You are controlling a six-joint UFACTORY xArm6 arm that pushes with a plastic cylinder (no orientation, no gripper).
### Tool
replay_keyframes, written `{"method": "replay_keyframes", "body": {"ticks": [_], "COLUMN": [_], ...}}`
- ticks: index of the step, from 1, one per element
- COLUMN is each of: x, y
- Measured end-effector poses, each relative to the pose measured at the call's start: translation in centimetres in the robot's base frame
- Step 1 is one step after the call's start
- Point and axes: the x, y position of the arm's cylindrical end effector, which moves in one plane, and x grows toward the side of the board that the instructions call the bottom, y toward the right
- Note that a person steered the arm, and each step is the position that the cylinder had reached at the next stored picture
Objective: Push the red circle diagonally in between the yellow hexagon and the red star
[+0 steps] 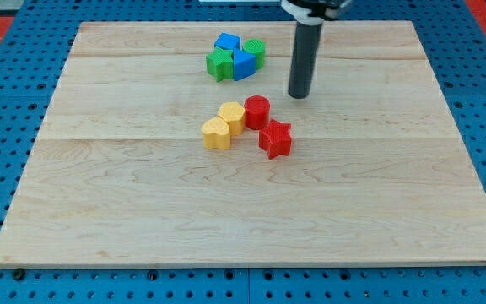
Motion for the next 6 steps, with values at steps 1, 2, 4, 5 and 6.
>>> {"method": "replay_keyframes", "body": {"ticks": [1, 2, 4, 5, 6], "x": [2.2, 4.3, 5.3, 7.6, 8.6], "y": [-4.0, -6.3, 0.2, 3.3, 3.0]}}
